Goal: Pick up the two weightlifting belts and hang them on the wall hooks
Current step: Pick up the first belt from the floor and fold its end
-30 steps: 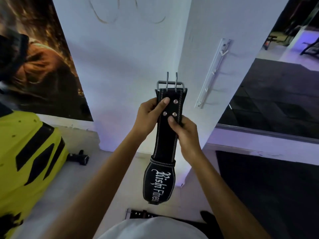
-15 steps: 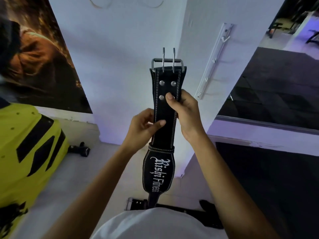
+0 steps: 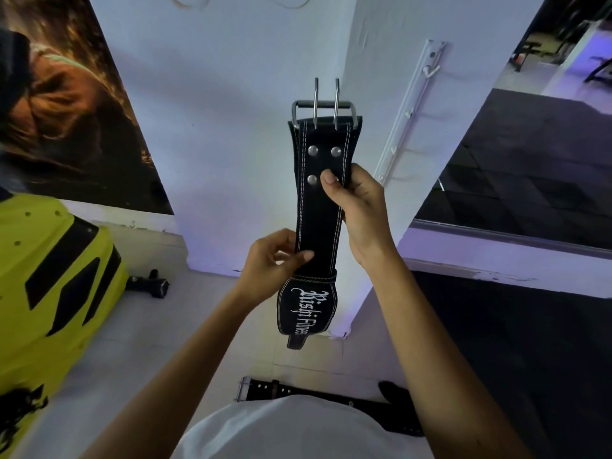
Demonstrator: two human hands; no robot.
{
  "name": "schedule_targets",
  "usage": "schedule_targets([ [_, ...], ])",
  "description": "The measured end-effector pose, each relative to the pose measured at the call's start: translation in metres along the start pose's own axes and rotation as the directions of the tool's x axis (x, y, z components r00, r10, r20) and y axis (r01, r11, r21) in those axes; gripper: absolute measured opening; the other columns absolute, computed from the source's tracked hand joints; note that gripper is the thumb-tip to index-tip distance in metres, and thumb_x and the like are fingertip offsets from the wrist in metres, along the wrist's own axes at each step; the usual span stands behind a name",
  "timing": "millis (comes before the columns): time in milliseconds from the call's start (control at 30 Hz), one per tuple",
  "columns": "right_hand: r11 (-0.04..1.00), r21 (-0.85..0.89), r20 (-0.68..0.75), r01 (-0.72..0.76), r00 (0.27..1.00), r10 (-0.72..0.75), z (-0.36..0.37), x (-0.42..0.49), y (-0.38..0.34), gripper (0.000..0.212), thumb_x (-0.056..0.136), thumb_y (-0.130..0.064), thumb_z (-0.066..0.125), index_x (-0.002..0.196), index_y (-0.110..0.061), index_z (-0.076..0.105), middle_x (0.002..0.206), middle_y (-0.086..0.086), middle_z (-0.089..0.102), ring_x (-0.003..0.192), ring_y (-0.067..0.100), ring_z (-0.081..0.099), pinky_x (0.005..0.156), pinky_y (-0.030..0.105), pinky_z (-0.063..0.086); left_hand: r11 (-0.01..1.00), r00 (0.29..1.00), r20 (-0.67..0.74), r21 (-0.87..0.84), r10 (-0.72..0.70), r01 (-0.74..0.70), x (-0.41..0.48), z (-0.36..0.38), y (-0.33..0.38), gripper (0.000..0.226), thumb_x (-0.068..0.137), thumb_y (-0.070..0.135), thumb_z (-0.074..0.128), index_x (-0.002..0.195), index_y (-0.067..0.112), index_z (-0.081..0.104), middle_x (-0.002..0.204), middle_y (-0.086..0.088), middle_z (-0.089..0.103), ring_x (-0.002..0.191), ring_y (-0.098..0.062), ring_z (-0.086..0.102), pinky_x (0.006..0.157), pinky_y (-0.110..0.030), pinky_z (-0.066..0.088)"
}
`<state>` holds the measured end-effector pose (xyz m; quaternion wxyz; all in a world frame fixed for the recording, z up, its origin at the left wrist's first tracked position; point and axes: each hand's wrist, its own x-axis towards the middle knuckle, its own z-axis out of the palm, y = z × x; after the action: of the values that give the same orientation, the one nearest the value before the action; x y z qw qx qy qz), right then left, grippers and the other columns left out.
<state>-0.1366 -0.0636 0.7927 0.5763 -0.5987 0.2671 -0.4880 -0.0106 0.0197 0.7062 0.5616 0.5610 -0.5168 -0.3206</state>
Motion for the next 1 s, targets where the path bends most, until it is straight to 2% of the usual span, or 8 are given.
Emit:
schedule_targets([
  [167,0.998,-0.036,0.049,-0.052,0.997,0.053,0.005,-0.011,0.013,0.022,0.092,-0.006,0.060,0.113,0.003,0.063,0.102,0.012,0.071,0.094,0.013,0.069,0.087,0.025,0.054,0.959,0.981,-0.175,-0.252,0.085,-0.128,0.026,-0.008,0.053,0.009,0.085,0.020,0.068,0.093,0.016,0.066,0.079,0.000,0.063,0.079,-0.020,0.057,0.076,-0.041,0.047],
  [300,0.996,-0.079,0.043,-0.030,0.999,0.033,0.007,-0.015,0.016,0.021,0.091,-0.013,0.063,0.112,-0.010,0.063,0.106,0.011,0.071,0.099,0.020,0.068,0.094,0.037,0.053,0.949,0.965,-0.222,-0.245,0.142,-0.196,0.036,-0.009,0.066,0.025,0.084,0.015,0.068,0.107,0.014,0.059,0.083,0.004,0.067,0.074,-0.021,0.058,0.076,-0.042,0.049],
  [367,0.995,-0.101,-0.006,0.017,1.000,-0.018,0.008,-0.013,0.014,0.036,0.087,-0.019,0.066,0.120,-0.018,0.054,0.109,0.008,0.071,0.101,0.021,0.067,0.093,0.042,0.054,0.958,0.959,-0.234,-0.198,0.160,-0.208,0.035,-0.008,0.068,0.049,0.083,0.012,0.070,0.126,0.017,0.046,0.078,0.004,0.066,0.067,-0.017,0.060,0.072,-0.038,0.050],
  [467,0.991,-0.117,-0.058,0.062,0.996,-0.069,0.004,-0.011,0.007,0.073,0.089,-0.012,0.067,0.144,-0.022,0.021,0.104,0.007,0.072,0.088,0.016,0.068,0.071,0.026,0.054,0.968,0.969,-0.200,-0.172,0.147,-0.183,0.033,-0.009,0.067,0.074,0.085,0.007,0.069,0.145,0.023,0.029,0.060,0.014,0.059,0.055,-0.004,0.058,0.068,-0.037,0.055],
  [567,0.994,-0.100,-0.057,0.052,0.997,-0.058,-0.001,-0.010,0.004,0.068,0.088,-0.010,0.068,0.143,-0.022,0.029,0.104,0.005,0.073,0.090,0.015,0.069,0.065,0.024,0.052,0.961,0.981,-0.187,-0.258,0.054,-0.102,0.034,-0.012,0.074,0.062,0.075,0.020,0.077,0.132,0.014,0.055,0.074,-0.003,0.066,0.075,-0.021,0.063,0.080,-0.064,0.053],
  [667,0.994,-0.100,-0.136,0.039,0.989,-0.052,-0.002,-0.011,0.003,0.047,0.084,-0.012,0.072,0.123,-0.020,0.047,0.098,0.004,0.070,0.091,0.016,0.067,0.065,0.027,0.054,0.973,0.972,-0.236,-0.222,0.006,-0.060,0.035,-0.013,0.071,0.054,0.065,0.035,0.082,0.113,0.019,0.064,0.086,0.004,0.060,0.090,-0.019,0.061,0.076,-0.061,0.056],
  [767,0.985,-0.165,-0.189,0.046,0.979,-0.077,-0.003,-0.012,0.002,0.042,0.080,-0.013,0.076,0.111,-0.028,0.051,0.117,0.009,0.056,0.112,0.014,0.056,0.062,0.021,0.055,0.984,0.974,-0.208,-0.127,0.094,-0.122,0.040,-0.015,0.070,0.049,0.069,0.038,0.080,0.111,0.027,0.059,0.119,0.000,0.060,0.112,-0.019,0.060,0.084,-0.059,0.054],
  [1000,0.932,-0.297,-0.166,0.207,0.950,-0.264,-0.016,0.014,-0.022,0.055,0.083,-0.007,0.069,0.128,-0.028,0.046,0.131,0.002,0.054,0.119,0.020,0.053,0.066,0.045,0.061,0.939,0.935,-0.134,-0.065,0.328,-0.338,0.077,-0.003,0.100,0.044,0.079,0.013,0.073,0.118,0.008,0.054,0.112,-0.007,0.067,0.107,-0.023,0.065,0.098,-0.051,0.049],
])
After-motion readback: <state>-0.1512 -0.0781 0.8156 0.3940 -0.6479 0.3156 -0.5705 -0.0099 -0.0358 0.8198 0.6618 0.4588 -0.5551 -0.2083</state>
